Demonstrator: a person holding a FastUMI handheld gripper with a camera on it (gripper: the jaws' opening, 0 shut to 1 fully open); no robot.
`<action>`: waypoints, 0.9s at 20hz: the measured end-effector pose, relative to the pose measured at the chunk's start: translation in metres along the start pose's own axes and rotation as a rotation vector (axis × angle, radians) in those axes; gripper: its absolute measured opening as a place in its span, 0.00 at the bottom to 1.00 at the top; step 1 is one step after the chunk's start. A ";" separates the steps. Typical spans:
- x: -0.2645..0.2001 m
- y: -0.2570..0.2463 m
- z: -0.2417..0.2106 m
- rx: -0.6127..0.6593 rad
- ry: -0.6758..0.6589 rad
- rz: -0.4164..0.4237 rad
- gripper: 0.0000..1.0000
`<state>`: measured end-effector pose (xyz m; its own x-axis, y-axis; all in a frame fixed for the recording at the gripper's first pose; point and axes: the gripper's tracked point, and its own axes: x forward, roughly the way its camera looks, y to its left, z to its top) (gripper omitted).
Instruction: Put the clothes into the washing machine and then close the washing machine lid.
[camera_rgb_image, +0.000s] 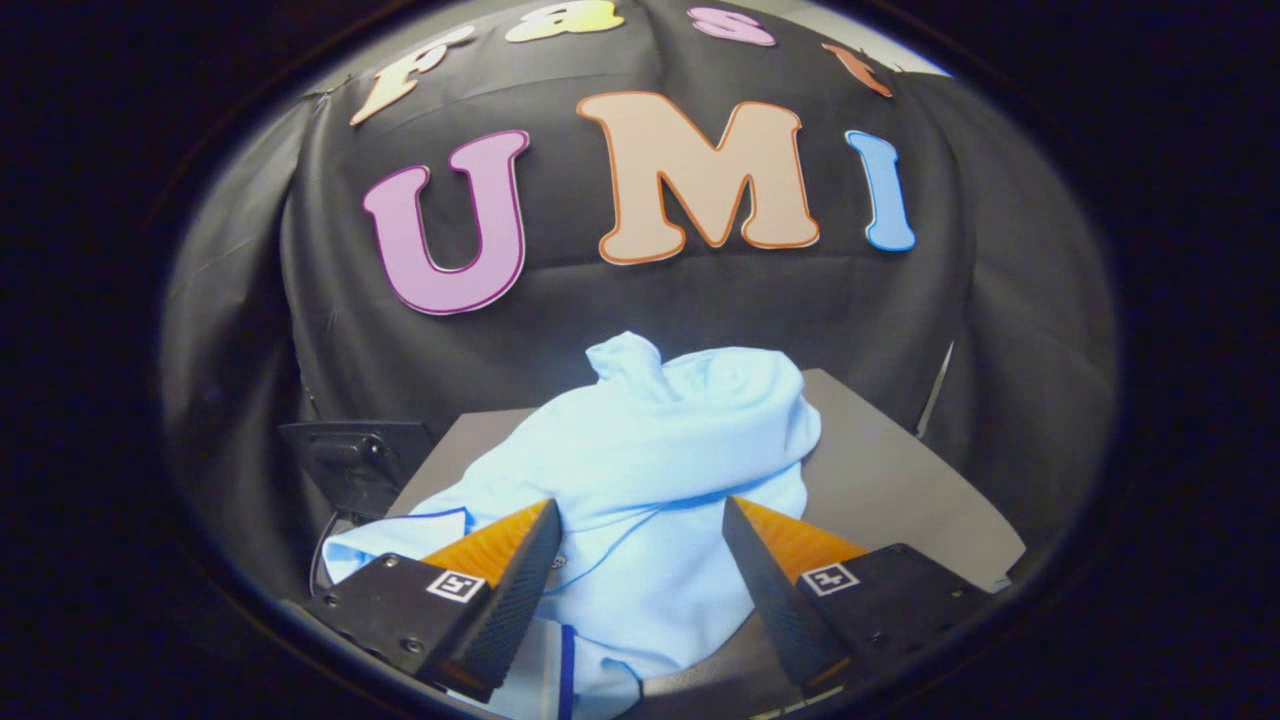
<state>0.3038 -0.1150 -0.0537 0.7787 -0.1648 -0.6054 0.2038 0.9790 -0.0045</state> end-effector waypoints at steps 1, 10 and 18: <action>0.000 0.003 0.001 -0.012 -0.002 0.000 0.99; 0.006 0.016 -0.002 -0.064 0.098 0.061 0.89; 0.009 0.040 -0.003 -0.068 0.086 0.088 0.47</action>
<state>0.3178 -0.0770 -0.0617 0.7371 -0.0699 -0.6721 0.0938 0.9956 -0.0007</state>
